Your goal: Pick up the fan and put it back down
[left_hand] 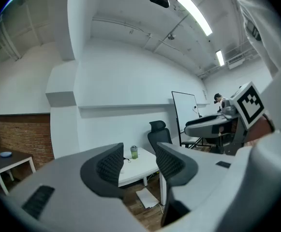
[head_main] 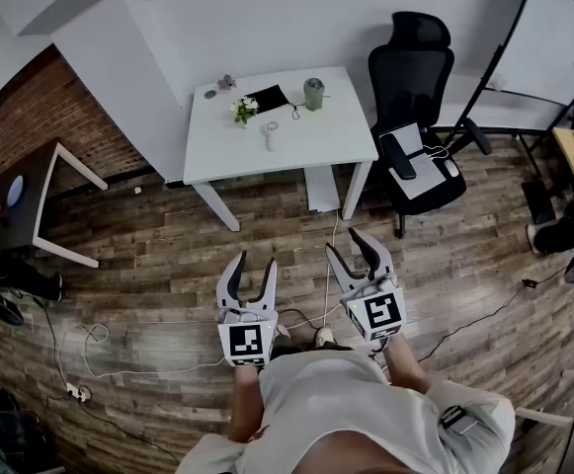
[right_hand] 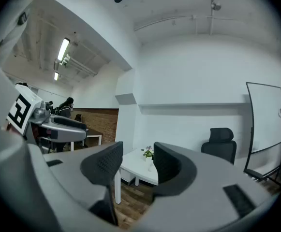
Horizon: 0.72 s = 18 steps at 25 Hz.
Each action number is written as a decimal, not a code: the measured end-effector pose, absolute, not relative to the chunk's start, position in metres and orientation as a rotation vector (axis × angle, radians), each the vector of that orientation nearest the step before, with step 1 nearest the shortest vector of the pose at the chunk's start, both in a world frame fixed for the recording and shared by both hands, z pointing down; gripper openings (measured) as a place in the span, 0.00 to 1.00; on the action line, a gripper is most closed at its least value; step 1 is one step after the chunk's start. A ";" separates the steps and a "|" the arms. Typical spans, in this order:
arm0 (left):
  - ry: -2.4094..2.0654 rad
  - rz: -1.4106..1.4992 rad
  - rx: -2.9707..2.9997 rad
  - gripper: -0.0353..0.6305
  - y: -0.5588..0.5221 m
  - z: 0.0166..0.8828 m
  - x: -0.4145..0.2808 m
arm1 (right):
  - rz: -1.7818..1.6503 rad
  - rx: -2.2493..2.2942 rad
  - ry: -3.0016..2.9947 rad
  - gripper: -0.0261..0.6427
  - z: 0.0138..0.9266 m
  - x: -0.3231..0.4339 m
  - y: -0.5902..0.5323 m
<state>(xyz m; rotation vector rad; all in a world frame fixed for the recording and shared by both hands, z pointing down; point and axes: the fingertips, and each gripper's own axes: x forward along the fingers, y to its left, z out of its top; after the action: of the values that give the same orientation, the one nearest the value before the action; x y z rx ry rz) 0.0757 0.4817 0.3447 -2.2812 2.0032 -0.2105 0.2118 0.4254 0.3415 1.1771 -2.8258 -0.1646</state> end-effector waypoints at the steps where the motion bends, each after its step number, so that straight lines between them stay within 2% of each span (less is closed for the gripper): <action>1: 2.002 -0.211 -2.281 0.36 0.482 0.344 0.078 | -0.156 1.168 -2.837 0.34 0.341 0.212 0.426; 9: 2.010 -0.201 -2.260 0.36 0.466 0.342 0.072 | -0.179 1.136 -2.846 0.36 0.342 0.200 0.414; 18: 1.995 -0.192 -2.274 0.36 0.413 0.346 0.030 | -0.200 1.160 -2.817 0.37 0.343 0.160 0.363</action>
<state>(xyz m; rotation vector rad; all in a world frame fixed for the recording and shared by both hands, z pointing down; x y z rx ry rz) 0.0300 0.4126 0.3462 -2.2740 1.9946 -0.1918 0.1601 0.3632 0.3429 1.1599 -2.8170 -0.1997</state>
